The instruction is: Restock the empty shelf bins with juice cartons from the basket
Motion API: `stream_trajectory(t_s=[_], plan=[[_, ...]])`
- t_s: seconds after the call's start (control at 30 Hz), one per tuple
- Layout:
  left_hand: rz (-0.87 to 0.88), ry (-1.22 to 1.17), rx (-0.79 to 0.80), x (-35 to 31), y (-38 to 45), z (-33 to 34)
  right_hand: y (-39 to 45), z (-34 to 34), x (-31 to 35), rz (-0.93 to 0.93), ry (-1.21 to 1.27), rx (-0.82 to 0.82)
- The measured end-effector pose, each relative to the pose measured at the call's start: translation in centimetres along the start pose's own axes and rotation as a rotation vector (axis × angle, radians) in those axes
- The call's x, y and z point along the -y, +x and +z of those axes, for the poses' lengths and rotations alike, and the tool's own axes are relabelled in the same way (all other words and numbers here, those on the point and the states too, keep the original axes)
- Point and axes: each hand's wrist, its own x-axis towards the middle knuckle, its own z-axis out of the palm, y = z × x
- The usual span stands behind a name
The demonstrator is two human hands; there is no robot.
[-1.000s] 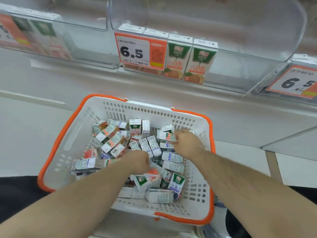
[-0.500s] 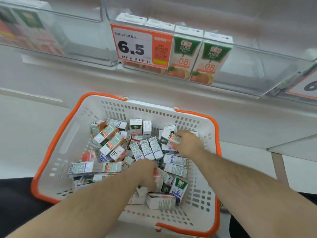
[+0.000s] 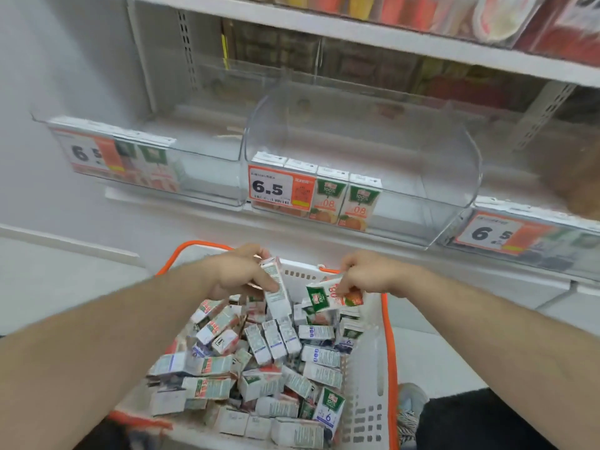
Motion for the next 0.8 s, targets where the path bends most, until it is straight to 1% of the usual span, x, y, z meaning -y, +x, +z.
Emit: stream_trajectory(t_s=[0.07,0.17,0.3,0.37,0.47,0.6,0.67,0.73,0.8], plan=[[0.031,-0.116,0.041,-2.5,-1.8,-0.6,-1.3,-1.4,0.7,-0.051,0.135,0.001],[0.054,-0.327,0.098,-5.0,-4.4,-1.3,-2.8,-2.4,1.1,-0.074,0.392,0.055],[0.093,-0.632,0.091,-5.4,-6.2,-1.2,-3.7,-2.1,0.6,-0.104,0.77,0.27],[0.09,-0.757,0.057,-5.4,-6.4,-0.8,-3.8,-1.7,0.6,-0.139,0.892,0.308],[0.065,-0.918,-0.038,-5.7,-6.6,0.0,-3.6,-1.0,0.8,-0.195,1.103,0.265],[0.016,-0.923,-0.09,-6.0,-6.7,0.7,-4.0,-0.6,1.4,-0.224,1.284,0.183],[0.031,-0.955,-0.097,-6.0,-6.7,1.0,-4.5,-0.8,2.2,-0.229,1.303,0.16],[0.076,-0.975,-0.065,-6.2,-6.7,1.4,-4.9,-0.7,3.1,-0.225,1.263,0.088],[0.125,-0.936,-0.016,-6.3,-6.8,1.6,-5.1,-0.5,3.9,-0.244,1.173,-0.011]])
